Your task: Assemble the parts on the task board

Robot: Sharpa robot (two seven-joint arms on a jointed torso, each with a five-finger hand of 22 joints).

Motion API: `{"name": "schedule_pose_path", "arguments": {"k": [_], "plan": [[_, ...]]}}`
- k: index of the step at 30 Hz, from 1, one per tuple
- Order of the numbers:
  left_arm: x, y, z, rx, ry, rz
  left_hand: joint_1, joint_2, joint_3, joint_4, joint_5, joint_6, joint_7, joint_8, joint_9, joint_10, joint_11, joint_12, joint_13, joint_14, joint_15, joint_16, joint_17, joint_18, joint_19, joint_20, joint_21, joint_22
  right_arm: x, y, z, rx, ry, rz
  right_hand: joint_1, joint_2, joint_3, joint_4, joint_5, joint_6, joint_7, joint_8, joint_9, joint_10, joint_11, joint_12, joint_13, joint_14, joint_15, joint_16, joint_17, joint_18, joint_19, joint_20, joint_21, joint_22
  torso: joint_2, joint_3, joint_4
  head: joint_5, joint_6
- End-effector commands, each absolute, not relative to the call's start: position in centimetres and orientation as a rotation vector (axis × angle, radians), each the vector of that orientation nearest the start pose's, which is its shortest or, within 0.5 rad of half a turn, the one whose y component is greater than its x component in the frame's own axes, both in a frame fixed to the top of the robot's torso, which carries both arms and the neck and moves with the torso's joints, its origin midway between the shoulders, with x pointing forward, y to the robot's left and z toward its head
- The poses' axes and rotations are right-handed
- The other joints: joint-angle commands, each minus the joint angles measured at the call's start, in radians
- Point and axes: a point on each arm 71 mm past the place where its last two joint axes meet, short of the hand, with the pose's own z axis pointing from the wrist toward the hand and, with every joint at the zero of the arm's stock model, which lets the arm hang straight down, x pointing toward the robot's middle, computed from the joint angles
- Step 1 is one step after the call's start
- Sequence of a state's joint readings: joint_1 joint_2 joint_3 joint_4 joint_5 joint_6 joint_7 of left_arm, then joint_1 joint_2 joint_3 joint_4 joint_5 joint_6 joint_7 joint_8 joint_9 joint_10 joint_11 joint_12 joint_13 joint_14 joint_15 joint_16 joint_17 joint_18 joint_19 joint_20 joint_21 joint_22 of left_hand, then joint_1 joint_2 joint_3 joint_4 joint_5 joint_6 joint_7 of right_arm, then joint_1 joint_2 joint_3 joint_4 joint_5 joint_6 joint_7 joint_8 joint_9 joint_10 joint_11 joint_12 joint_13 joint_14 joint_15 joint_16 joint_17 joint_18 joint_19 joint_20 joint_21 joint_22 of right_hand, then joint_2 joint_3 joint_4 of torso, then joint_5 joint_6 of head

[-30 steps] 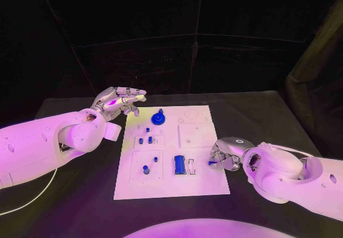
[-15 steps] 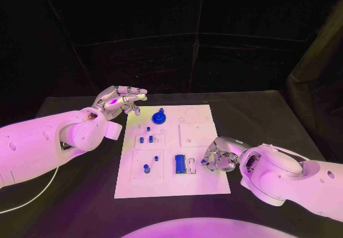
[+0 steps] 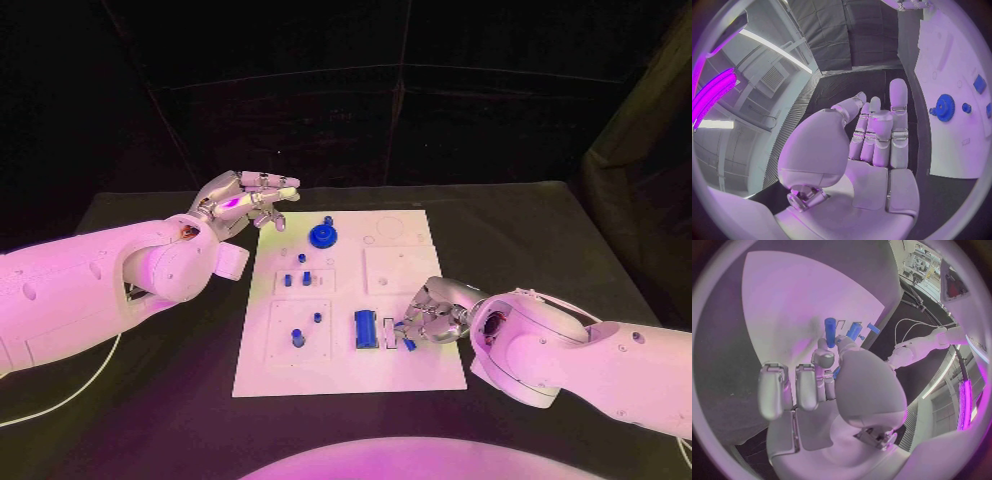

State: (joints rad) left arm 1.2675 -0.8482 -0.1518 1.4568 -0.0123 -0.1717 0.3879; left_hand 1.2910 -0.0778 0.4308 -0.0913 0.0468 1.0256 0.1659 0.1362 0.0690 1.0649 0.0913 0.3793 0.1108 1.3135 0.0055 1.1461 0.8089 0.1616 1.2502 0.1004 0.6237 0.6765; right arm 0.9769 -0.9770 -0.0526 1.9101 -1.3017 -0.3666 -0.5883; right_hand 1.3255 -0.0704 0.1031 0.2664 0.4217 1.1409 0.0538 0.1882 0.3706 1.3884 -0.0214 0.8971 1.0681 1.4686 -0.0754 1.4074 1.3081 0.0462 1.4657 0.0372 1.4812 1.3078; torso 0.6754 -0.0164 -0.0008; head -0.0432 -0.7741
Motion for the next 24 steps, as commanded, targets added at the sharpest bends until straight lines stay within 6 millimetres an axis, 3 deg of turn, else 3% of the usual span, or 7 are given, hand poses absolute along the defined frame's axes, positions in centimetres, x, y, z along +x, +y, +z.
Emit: {"name": "schedule_pose_path", "arguments": {"k": [1, 19, 24], "plan": [[49.60, 22.44, -18.78, -1.050, 1.530, -1.575, 0.001, 0.007, -0.005, 0.000, 0.004, -0.007, 0.002, 0.004, -0.001, -0.010, 0.000, 0.004, 0.001, -0.005, 0.001, -0.003, -0.001, 0.021, -0.003, 0.005, -0.007, -0.001, 36.39, -18.04, -25.74, 0.351, 2.070, 0.548, -0.015, 0.001, 0.000, 0.008, 0.004, 0.006, 0.000, 0.002, 0.003, 0.007, 0.000, 0.003, 0.002, 0.062, -0.007, 0.005, 0.052, -0.015, 0.022, -0.004, 0.006, 0.158, 0.000, 0.0008, -0.0016, 0.000, -0.001], [49.59, 22.32, -18.78, -1.049, 1.534, -1.579, 0.001, 0.007, -0.005, 0.000, 0.004, -0.007, 0.002, 0.004, -0.001, -0.010, 0.000, 0.004, 0.001, -0.005, 0.001, -0.003, -0.001, 0.021, -0.003, 0.005, -0.007, -0.001, 36.60, -17.19, -25.69, 0.352, 2.048, 0.562, -0.044, 0.001, -0.008, 0.015, 0.010, 0.016, -0.004, 0.004, 0.010, 0.016, -0.003, 0.019, 0.016, 0.062, -0.009, 0.008, 0.055, -0.016, 0.024, -0.006, 0.008, 0.161, 0.000, 0.0009, -0.0017, 0.003, -0.003], [49.59, 22.35, -18.78, -1.049, 1.534, -1.578, 0.001, 0.007, -0.005, 0.000, 0.004, -0.007, 0.002, 0.004, -0.001, -0.010, 0.000, 0.004, 0.001, -0.005, 0.001, -0.003, -0.001, 0.021, -0.003, 0.005, -0.007, -0.001, 36.65, -17.12, -25.77, 0.304, 2.057, 0.546, -0.109, -0.016, -0.050, 0.023, -0.020, 0.019, 0.000, 0.002, 0.016, 0.016, 0.001, 0.010, 0.014, 0.060, -0.007, 0.002, 0.048, -0.015, 0.021, -0.006, 0.005, 0.157, -0.002, 0.0001, -0.0009, 0.004, -0.004]]}}
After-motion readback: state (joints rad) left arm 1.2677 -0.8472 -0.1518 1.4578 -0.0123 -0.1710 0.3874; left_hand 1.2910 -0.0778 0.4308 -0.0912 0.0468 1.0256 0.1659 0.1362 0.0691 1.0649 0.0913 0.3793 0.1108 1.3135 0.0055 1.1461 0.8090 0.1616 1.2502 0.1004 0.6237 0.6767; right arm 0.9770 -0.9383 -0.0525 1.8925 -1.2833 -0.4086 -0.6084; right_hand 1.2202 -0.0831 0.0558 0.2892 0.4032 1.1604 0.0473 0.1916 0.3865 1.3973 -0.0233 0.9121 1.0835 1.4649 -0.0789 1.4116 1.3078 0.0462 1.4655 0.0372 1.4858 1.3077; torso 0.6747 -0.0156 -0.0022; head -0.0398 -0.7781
